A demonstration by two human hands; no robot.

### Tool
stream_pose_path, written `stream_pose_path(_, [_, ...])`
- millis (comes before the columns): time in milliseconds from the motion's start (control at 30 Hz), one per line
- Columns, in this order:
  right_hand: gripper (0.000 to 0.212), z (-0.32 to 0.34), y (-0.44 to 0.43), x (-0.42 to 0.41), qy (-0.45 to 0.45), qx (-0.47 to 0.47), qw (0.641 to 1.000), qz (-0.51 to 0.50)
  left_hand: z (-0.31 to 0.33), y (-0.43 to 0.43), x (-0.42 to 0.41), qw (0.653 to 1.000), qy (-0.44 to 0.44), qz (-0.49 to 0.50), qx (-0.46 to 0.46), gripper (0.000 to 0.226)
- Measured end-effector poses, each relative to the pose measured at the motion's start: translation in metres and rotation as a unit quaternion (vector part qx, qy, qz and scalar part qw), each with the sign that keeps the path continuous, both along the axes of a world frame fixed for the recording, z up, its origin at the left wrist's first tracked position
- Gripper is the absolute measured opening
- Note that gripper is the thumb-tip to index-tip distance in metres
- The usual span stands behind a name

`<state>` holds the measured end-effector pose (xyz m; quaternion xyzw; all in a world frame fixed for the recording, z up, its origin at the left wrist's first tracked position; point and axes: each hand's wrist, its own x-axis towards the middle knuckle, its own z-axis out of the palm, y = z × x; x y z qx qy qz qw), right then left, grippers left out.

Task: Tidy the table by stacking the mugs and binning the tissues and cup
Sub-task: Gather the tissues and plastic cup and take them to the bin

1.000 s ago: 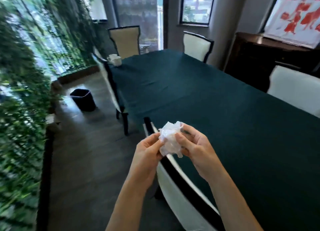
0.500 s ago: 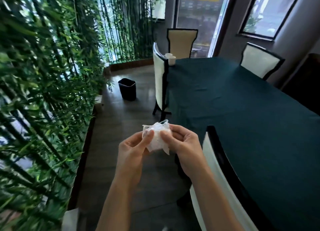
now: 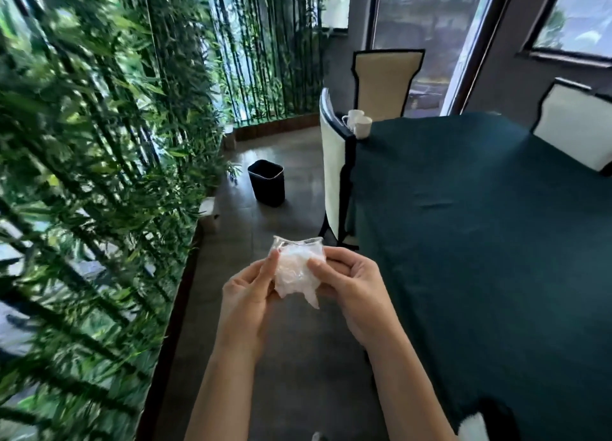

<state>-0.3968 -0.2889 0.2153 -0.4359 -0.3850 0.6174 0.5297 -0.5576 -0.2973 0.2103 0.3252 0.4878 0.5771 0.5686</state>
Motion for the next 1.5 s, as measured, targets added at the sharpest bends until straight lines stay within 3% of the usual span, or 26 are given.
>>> stream_pose_path(300, [0.016,0.002,0.159,-0.006,-0.014,-0.019,0.999,0.049,-0.007,0.14,-0.006,0.998,-0.013,0.066,-0.01,0.053])
stream_pose_path(467, [0.021,-0.009,0.243,-0.039,0.0,-0.017,0.997,0.073,-0.011,0.225,-0.029,0.993,-0.055,0.101,-0.039,0.044])
stream_pose_path(600, [0.026,-0.015,0.32,-0.073,0.023,-0.008,0.998,0.052,-0.016,0.304,-0.054,0.989,-0.082,0.111,-0.047,0.03])
stream_pose_path(800, [0.032,-0.011,0.449,-0.14,0.001,0.005,1.0,0.02,-0.003,0.439,-0.108,0.983,-0.13,0.122,-0.035,0.026])
stream_pose_path(1100, [0.03,-0.011,0.621,-0.19,0.009,-0.012,1.0,0.019,-0.009,0.611,-0.167,0.986,-0.107,0.115,-0.048,0.024])
stream_pose_path(1333, [0.017,-0.044,0.765,-0.195,-0.054,0.001,0.998,-0.02,-0.034,0.751,-0.178,0.994,-0.077,0.072,-0.036,0.018])
stream_pose_path(1367, [0.016,-0.048,0.786,-0.195,-0.065,0.007,0.998,-0.02,-0.036,0.769,-0.179,0.995,-0.072,0.065,-0.032,0.021])
stream_pose_path(1500, [0.013,-0.067,0.896,-0.183,-0.079,0.008,0.997,-0.021,-0.052,0.873,-0.176,0.998,-0.055,0.034,-0.027,0.069])
